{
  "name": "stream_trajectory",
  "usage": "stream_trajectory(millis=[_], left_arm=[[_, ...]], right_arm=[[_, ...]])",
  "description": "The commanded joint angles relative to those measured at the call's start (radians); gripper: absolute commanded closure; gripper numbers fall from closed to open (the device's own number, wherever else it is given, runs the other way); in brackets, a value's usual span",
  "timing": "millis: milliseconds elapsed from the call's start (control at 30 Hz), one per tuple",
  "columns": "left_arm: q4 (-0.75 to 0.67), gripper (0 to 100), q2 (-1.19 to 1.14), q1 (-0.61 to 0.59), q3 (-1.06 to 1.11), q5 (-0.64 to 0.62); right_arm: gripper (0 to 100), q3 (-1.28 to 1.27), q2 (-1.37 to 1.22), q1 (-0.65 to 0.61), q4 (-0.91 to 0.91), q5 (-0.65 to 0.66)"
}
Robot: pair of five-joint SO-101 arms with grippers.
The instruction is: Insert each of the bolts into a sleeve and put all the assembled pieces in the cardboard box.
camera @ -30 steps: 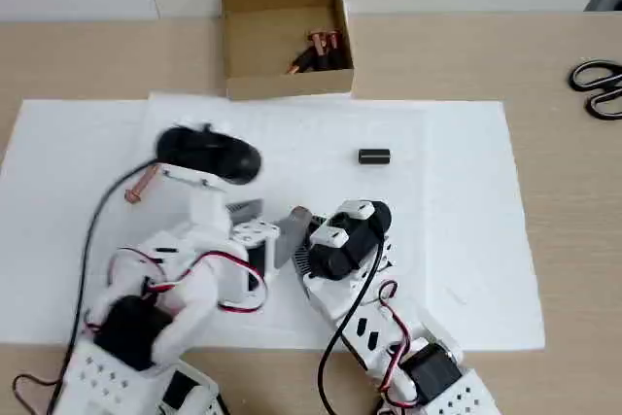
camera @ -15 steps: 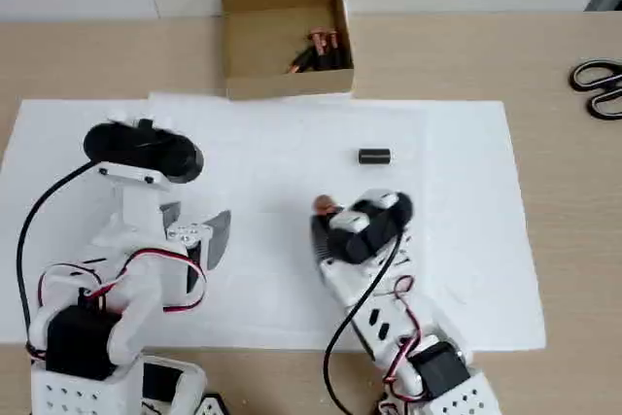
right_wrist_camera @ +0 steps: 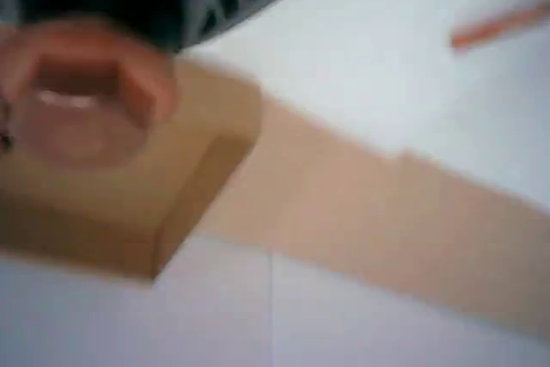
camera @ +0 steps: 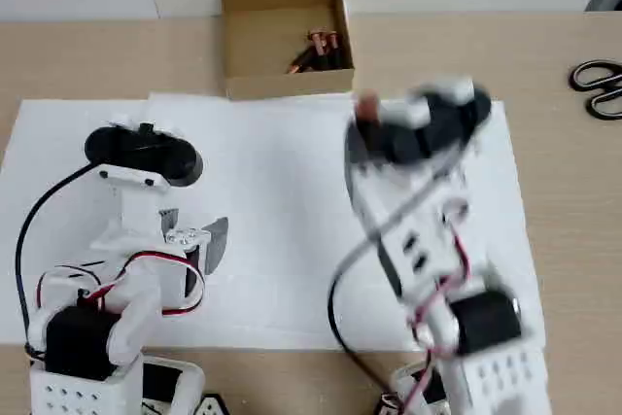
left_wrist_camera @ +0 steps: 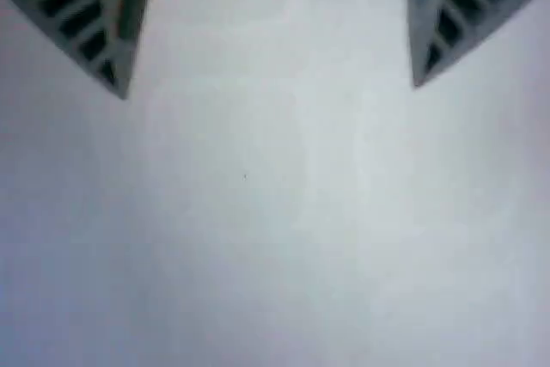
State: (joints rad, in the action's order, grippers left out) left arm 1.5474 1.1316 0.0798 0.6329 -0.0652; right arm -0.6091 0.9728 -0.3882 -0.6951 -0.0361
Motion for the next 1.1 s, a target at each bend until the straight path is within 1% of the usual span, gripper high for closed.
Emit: stream_trajectory(millis=[0, 200, 267, 367, 567, 800, 933, 1067], left_arm=[[0.006, 80, 0.009, -0.009, -0.033, 0.005], [0.006, 80, 0.009, -0.009, -0.025, 0.005], [0.006, 80, 0.009, -0.009, -0.025, 0.005], [0.006, 80, 0.009, -0.009, -0.025, 0.005], [0.005, 80, 0.009, -0.009, -0.025, 0.005], [0.002, 80, 0.003, -0.009, -0.024, 0.005], [0.000, 80, 0.002, -0.009, -0.016, 0.006], [-0.021, 80, 0.006, -0.006, 0.027, 0.009]], right_arm=[[99.5, 0.213, -0.282, 0.007, 0.217, 0.009], [99.5, 0.336, -0.699, 0.007, 0.667, 0.012], [99.5, 0.394, -0.840, 0.007, 0.766, 0.012], [99.5, 0.519, -1.053, 0.007, 0.860, 0.012], [99.5, 0.818, -1.445, 0.004, 0.946, 0.012], [99.1, 1.198, -1.834, 0.001, 0.944, 0.014], [99.0, 1.313, -1.974, -0.001, 0.943, 0.014], [98.1, 1.366, -2.048, -0.001, 0.943, 0.014]])
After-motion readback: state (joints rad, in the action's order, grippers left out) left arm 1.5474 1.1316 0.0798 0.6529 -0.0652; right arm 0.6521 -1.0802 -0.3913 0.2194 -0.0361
